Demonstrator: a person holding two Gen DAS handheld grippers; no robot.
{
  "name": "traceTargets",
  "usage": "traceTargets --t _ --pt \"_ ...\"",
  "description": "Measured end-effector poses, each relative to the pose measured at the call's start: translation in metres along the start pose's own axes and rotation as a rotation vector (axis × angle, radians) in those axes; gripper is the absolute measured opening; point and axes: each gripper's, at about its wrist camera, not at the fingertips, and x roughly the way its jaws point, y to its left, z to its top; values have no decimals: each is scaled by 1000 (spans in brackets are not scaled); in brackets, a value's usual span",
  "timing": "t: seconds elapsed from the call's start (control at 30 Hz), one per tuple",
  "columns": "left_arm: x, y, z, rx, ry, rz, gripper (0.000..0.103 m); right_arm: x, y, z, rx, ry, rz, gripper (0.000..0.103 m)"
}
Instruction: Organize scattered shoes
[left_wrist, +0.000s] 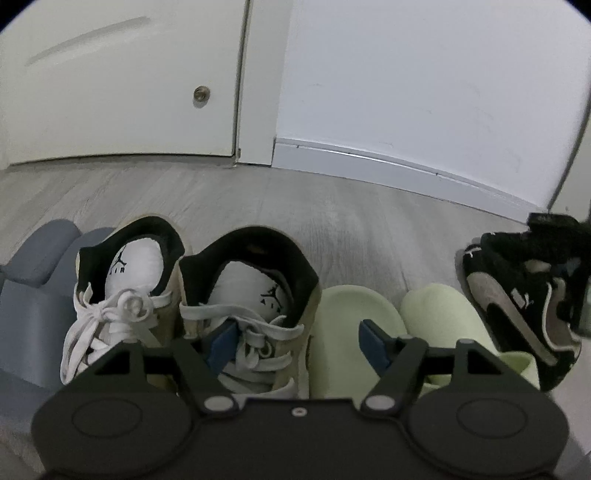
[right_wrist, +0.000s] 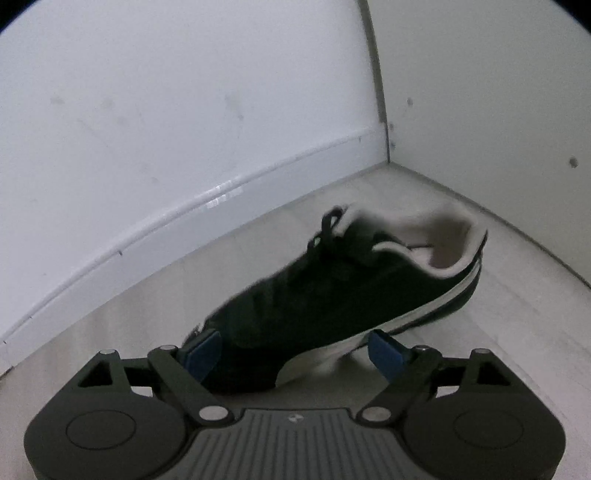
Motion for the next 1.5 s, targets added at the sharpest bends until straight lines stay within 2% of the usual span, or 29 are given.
traceTargets --t 0.07,0.17,0.33,0.5,0.57,0.7,0.77,0.83,0.9,0.97,1.03,1.13,1.2,1.27,1.3,1.4,1.5 --pt "-1 2 0 -11 -2 -6 72 4 -8 3 37 10 -10 87" --pt "-2 7 0 -37 -2 -22 72 11 -23 9 100 4 19 88" --pt "-5 12 -7 -21 -29 -49 73 21 -14 13 -21 3 -13 87" --pt "-4 18 -6 -70 -31 -83 73 26 -29 20 -2 46 -3 87" --pt "-5 19 -6 -75 -33 -88 73 26 -32 22 -24 34 -52 87" --pt "-5 15 -7 -55 -36 -76 73 14 -28 27 -90 -3 -211 86" --pt "-4 13 -8 -45 -37 -68 73 6 -24 26 -77 -28 -245 87" --pt "-3 12 -8 -43 -37 -67 73 3 -23 26 -4 -24 -179 87" --pt "-4 13 -8 -44 -37 -70 74 8 -23 22 28 10 -158 87" --pt "-4 15 -7 -51 -37 -75 74 16 -19 14 -3 10 -165 87" --pt "-4 17 -6 -59 -37 -80 74 17 -4 6 -119 -3 -184 87" --pt "-4 17 -6 -59 -37 -80 74 15 1 -1 -208 16 -185 86" --pt "-4 17 -6 -53 -38 -79 74 15 -3 -2 -234 50 -158 81" --pt "-5 18 -6 -58 -40 -84 74 15 -9 -1 -219 84 -128 78" --pt "-6 19 -6 -62 -41 -87 74 8 -20 -1 -185 129 -105 78" --pt "-7 24 -6 -90 -43 -103 74 -6 -39 -5 -171 183 -118 78" --pt "-7 28 -6 -120 -44 -119 74 -29 -45 -10 -239 196 -167 78"
